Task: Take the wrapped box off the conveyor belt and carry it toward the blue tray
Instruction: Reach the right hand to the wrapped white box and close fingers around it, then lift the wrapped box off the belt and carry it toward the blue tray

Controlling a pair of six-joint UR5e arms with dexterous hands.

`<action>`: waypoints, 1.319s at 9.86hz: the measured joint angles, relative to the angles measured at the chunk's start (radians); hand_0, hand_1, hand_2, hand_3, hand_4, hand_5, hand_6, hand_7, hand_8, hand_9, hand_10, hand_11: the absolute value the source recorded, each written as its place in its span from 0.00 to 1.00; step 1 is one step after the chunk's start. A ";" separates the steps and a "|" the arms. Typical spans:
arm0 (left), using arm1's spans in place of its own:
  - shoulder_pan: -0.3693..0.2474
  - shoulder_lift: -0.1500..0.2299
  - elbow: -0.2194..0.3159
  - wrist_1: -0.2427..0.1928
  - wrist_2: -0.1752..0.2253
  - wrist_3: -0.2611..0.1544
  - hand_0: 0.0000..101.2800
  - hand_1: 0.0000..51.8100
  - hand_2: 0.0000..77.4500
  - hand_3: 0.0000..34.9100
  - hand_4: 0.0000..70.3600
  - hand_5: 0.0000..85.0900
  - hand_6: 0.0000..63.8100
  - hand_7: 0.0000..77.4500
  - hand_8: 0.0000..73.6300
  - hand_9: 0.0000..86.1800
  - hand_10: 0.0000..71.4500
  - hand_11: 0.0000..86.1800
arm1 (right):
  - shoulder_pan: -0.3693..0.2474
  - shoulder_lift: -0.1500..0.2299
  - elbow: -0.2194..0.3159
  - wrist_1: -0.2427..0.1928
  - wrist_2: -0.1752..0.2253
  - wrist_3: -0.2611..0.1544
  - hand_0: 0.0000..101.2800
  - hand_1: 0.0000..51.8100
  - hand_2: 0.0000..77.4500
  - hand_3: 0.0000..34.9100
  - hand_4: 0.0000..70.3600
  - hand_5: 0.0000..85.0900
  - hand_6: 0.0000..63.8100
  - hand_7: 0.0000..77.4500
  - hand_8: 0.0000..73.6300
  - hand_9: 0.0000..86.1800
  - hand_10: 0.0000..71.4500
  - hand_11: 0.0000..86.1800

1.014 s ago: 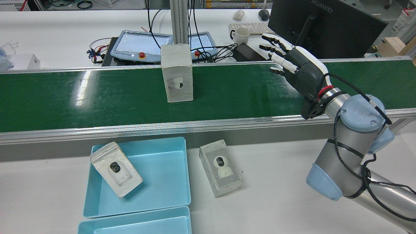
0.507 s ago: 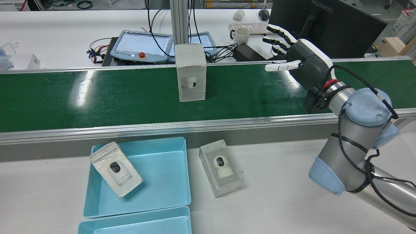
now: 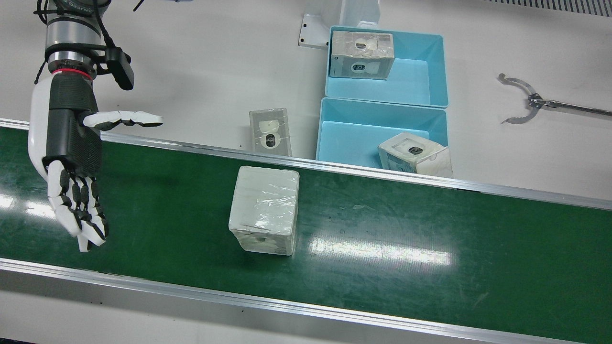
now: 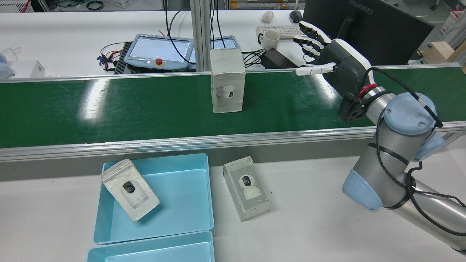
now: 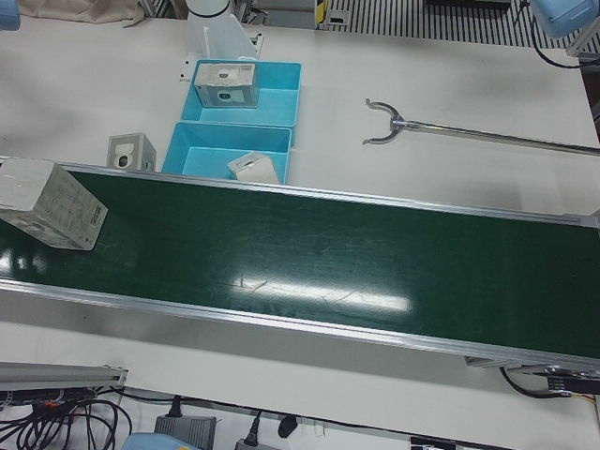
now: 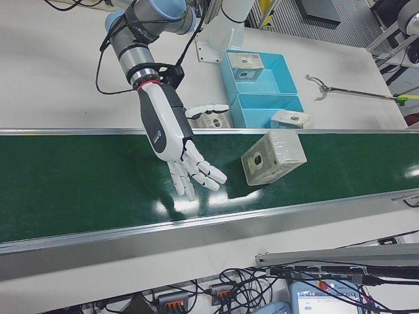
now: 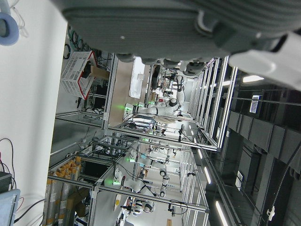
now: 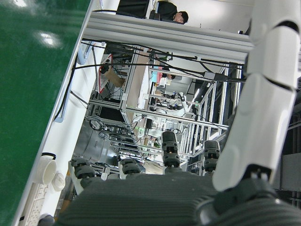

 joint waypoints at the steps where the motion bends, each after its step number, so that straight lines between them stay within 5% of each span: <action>1: 0.000 0.000 0.000 0.000 0.000 0.000 0.00 0.00 0.01 0.00 0.00 0.01 0.00 0.01 0.01 0.00 0.00 0.00 | 0.014 0.009 -0.008 0.000 0.000 -0.011 0.43 0.18 0.15 0.86 0.00 0.19 0.00 0.24 0.01 0.06 0.05 0.09; 4: 0.000 0.000 0.000 0.000 0.000 0.000 0.00 0.00 0.01 0.00 0.00 0.01 0.00 0.01 0.01 0.00 0.01 0.00 | 0.009 0.024 -0.057 0.009 0.001 -0.016 0.42 0.20 0.17 0.86 0.02 0.22 0.00 0.23 0.01 0.06 0.06 0.08; 9: 0.000 0.000 0.000 0.000 0.000 0.000 0.00 0.00 0.01 0.00 0.00 0.01 0.00 0.01 0.01 0.00 0.00 0.00 | -0.047 0.124 -0.160 0.030 0.006 0.013 0.44 0.25 0.20 0.86 0.02 0.23 0.00 0.23 0.01 0.08 0.05 0.07; 13: 0.000 0.000 0.000 0.000 0.000 0.000 0.00 0.00 0.01 0.00 0.00 0.01 0.00 0.01 0.01 0.00 0.00 0.00 | -0.080 0.145 -0.169 0.032 0.011 0.012 0.42 0.22 0.18 0.86 0.00 0.22 0.00 0.23 0.01 0.07 0.02 0.05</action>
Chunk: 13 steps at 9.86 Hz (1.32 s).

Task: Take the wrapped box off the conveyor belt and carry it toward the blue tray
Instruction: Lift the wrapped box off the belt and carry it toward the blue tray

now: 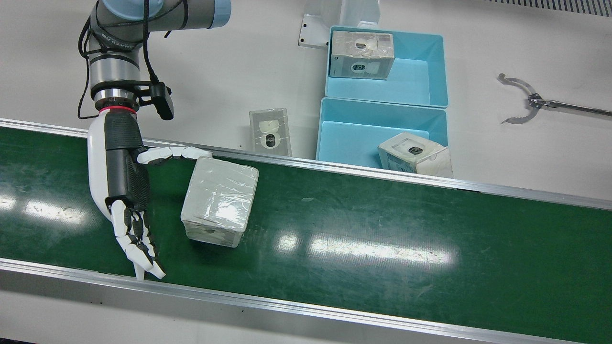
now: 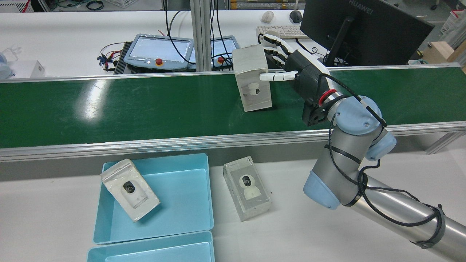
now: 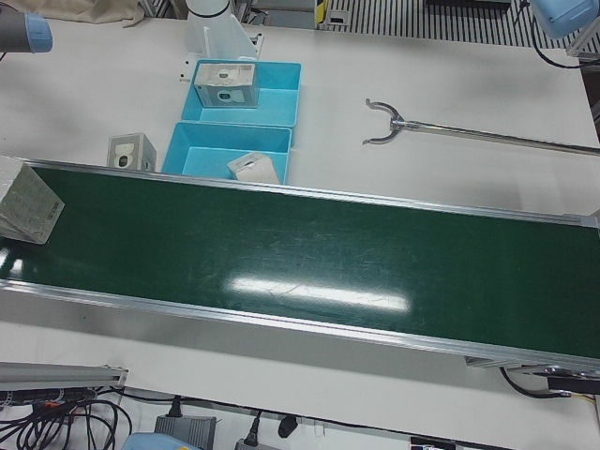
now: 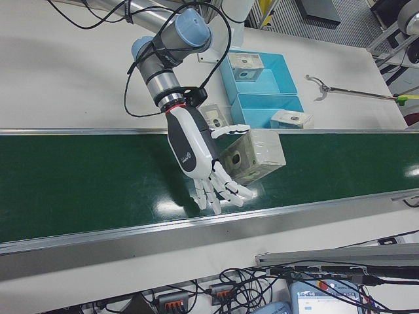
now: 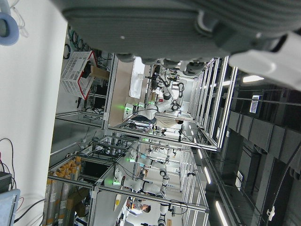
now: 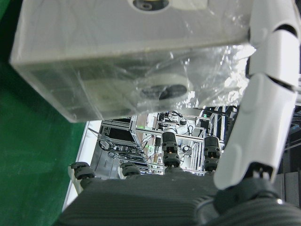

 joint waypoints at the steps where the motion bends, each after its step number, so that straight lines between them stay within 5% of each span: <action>1: 0.000 0.000 0.000 0.000 0.000 0.000 0.00 0.00 0.01 0.00 0.00 0.01 0.00 0.01 0.01 0.00 0.01 0.00 | -0.014 0.008 0.000 0.000 0.001 -0.002 0.42 0.22 0.18 0.86 0.00 0.22 0.00 0.23 0.01 0.07 0.02 0.05; 4: 0.000 0.000 0.000 0.000 0.000 0.000 0.00 0.00 0.01 0.00 0.00 0.01 0.00 0.01 0.01 0.01 0.01 0.00 | -0.073 0.031 0.004 -0.004 0.037 -0.001 0.43 0.24 0.29 0.84 0.09 0.24 0.00 0.24 0.00 0.03 0.02 0.06; 5: 0.000 0.000 0.000 0.000 0.000 0.000 0.00 0.00 0.01 0.00 0.00 0.01 0.00 0.01 0.01 0.01 0.00 0.00 | -0.083 0.033 0.007 -0.003 0.046 0.000 0.43 0.16 0.39 0.85 0.33 0.36 0.01 0.33 0.01 0.06 0.09 0.10; 6: 0.000 0.000 0.000 0.000 0.000 0.000 0.00 0.00 0.01 0.00 0.00 0.01 0.00 0.01 0.01 0.01 0.00 0.00 | -0.086 0.033 0.010 0.004 0.053 0.001 0.43 0.16 0.39 0.85 0.33 0.36 0.01 0.33 0.01 0.06 0.09 0.10; 7: 0.000 0.000 0.000 0.000 0.000 0.000 0.00 0.00 0.01 0.00 0.00 0.01 0.00 0.01 0.01 0.00 0.01 0.00 | -0.086 0.031 0.023 0.011 0.060 0.003 0.40 0.05 0.37 0.88 0.44 0.44 0.31 0.56 0.31 0.30 0.37 0.32; 9: 0.000 0.000 0.000 0.000 0.000 0.000 0.00 0.00 0.01 0.00 0.00 0.01 0.00 0.01 0.00 0.00 0.01 0.00 | -0.091 0.031 0.112 0.013 0.072 0.000 0.37 0.00 0.41 0.74 0.54 0.56 0.53 0.75 0.56 0.50 0.63 0.53; 10: 0.000 0.000 0.000 0.000 0.000 0.000 0.00 0.00 0.01 0.00 0.00 0.01 0.00 0.01 0.01 0.01 0.01 0.00 | -0.120 0.032 0.182 0.010 0.093 -0.005 0.38 0.00 0.44 0.65 0.58 0.62 0.62 0.82 0.67 0.60 0.66 0.62; 11: 0.000 0.000 0.000 0.000 0.000 0.000 0.00 0.00 0.01 0.00 0.00 0.01 0.00 0.01 0.01 0.01 0.01 0.00 | -0.165 0.034 0.237 0.008 0.122 -0.013 0.40 0.00 0.38 0.47 0.61 0.78 0.71 0.89 0.77 0.84 0.47 0.57; 12: 0.000 0.000 0.000 0.000 0.000 0.000 0.00 0.00 0.01 0.00 0.00 0.01 0.00 0.01 0.01 0.00 0.01 0.00 | -0.221 0.035 0.283 0.009 0.158 -0.032 0.40 0.00 0.38 0.47 0.61 0.78 0.71 0.89 0.77 0.84 0.47 0.57; 13: 0.000 0.000 0.000 0.000 0.000 0.000 0.00 0.00 0.01 0.00 0.00 0.01 0.00 0.01 0.00 0.00 0.01 0.00 | -0.285 0.041 0.321 0.010 0.197 -0.061 0.41 0.00 0.32 0.39 0.65 0.85 0.94 0.91 0.72 0.87 0.45 0.53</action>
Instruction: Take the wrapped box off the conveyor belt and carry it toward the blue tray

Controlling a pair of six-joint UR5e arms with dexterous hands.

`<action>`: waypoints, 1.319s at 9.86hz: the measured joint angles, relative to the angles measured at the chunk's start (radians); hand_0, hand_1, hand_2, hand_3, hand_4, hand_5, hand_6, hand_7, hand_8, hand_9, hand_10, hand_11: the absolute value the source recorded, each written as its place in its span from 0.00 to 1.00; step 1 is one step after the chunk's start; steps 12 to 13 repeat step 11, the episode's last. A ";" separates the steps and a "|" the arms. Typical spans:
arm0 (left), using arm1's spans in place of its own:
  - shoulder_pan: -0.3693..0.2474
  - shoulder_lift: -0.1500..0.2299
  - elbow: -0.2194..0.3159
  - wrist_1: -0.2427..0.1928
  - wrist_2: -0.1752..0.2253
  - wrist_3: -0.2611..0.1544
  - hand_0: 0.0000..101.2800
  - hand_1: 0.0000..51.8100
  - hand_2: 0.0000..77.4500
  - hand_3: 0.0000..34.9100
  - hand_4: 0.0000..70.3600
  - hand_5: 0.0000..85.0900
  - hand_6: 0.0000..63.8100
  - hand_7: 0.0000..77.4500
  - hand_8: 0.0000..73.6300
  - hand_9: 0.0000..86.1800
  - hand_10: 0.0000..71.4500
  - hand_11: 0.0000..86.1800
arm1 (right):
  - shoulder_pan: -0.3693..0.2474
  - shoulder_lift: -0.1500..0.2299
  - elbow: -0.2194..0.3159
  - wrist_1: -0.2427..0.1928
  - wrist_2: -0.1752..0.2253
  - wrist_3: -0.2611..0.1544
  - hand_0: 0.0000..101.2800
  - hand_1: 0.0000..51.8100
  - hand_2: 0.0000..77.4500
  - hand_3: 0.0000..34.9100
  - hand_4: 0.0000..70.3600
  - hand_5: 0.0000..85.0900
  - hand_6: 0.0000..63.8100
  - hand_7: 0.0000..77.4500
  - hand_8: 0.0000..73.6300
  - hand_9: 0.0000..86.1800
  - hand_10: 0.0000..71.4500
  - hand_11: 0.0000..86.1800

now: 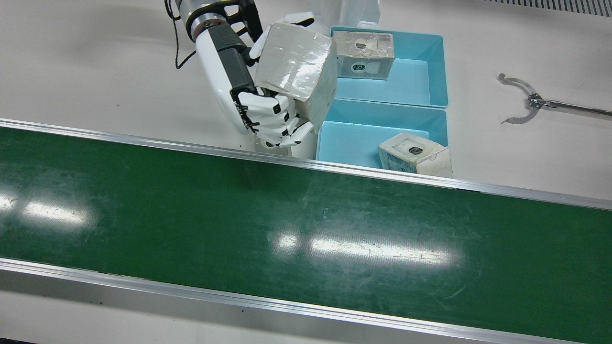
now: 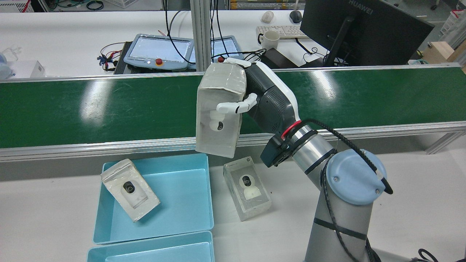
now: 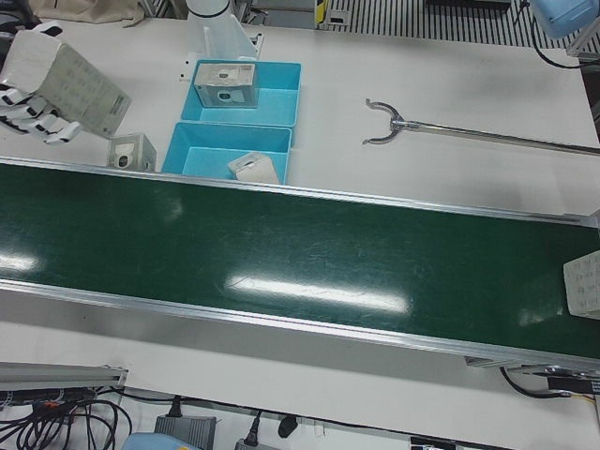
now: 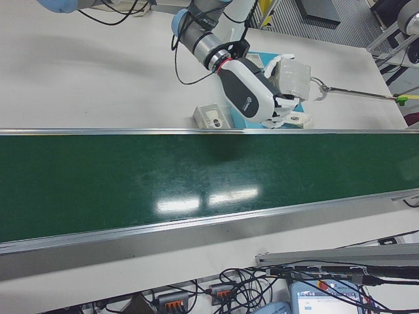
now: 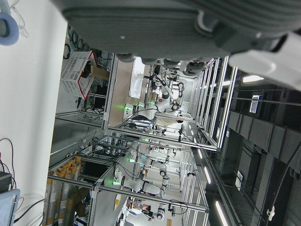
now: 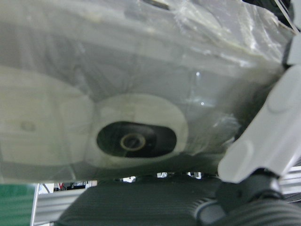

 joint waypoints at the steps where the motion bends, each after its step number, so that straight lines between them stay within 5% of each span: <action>1: 0.000 0.000 0.000 0.000 0.000 0.000 0.00 0.00 0.01 0.00 0.00 0.01 0.00 0.01 0.01 0.01 0.01 0.00 | -0.058 0.013 0.022 0.002 0.025 -0.031 0.42 0.00 0.32 0.41 0.64 0.87 0.95 0.91 0.62 0.85 0.37 0.45; 4: 0.000 0.000 0.000 0.000 0.000 0.000 0.00 0.00 0.01 0.00 0.00 0.01 0.00 0.01 0.01 0.00 0.01 0.00 | -0.202 0.050 0.043 0.009 0.078 -0.103 0.43 0.01 0.32 0.50 0.57 0.89 0.90 0.94 0.50 0.83 0.24 0.36; 5: 0.000 0.000 0.000 0.000 0.000 0.000 0.00 0.00 0.01 0.00 0.00 0.01 0.00 0.01 0.01 0.00 0.01 0.00 | -0.226 0.056 0.042 0.009 0.093 -0.114 0.42 0.09 0.28 0.69 0.34 0.92 0.69 1.00 0.22 0.25 0.02 0.08; 6: 0.000 0.000 0.000 0.000 0.000 0.000 0.00 0.00 0.01 0.00 0.00 0.01 0.00 0.01 0.01 0.01 0.01 0.00 | -0.238 0.061 0.040 0.010 0.101 -0.121 0.42 0.18 0.28 0.78 0.23 0.91 0.57 1.00 0.04 0.13 0.02 0.03; 7: 0.000 0.000 0.000 0.000 0.000 0.000 0.00 0.00 0.01 0.00 0.00 0.01 0.00 0.01 0.01 0.01 0.01 0.00 | -0.244 0.065 0.039 0.011 0.105 -0.126 0.43 0.29 0.28 0.87 0.29 0.76 0.43 1.00 0.00 0.02 0.02 0.04; 8: 0.000 0.000 0.000 0.000 0.000 0.000 0.00 0.00 0.01 0.00 0.00 0.01 0.00 0.01 0.01 0.01 0.01 0.00 | -0.247 0.066 0.038 0.011 0.107 -0.128 0.43 0.29 0.28 0.87 0.29 0.76 0.43 1.00 0.00 0.02 0.02 0.04; 9: 0.000 0.000 0.000 0.000 0.000 0.000 0.00 0.00 0.01 0.00 0.00 0.01 0.00 0.01 0.00 0.01 0.01 0.00 | -0.248 0.066 0.039 0.011 0.107 -0.128 0.42 0.24 0.34 0.87 0.28 0.31 0.15 0.16 0.00 0.04 0.02 0.04; 10: 0.000 0.000 0.000 0.000 0.000 0.000 0.00 0.00 0.01 0.00 0.00 0.01 0.00 0.01 0.01 0.00 0.01 0.00 | -0.248 0.066 0.040 0.011 0.108 -0.128 0.41 0.26 0.27 0.89 0.22 0.00 0.00 0.27 0.00 0.04 0.02 0.04; 13: 0.000 0.000 0.000 0.000 0.000 0.000 0.00 0.00 0.01 0.00 0.00 0.01 0.00 0.01 0.01 0.00 0.01 0.00 | -0.248 0.065 0.042 0.010 0.108 -0.128 0.41 0.26 0.27 0.89 0.22 0.00 0.00 0.27 0.00 0.04 0.02 0.04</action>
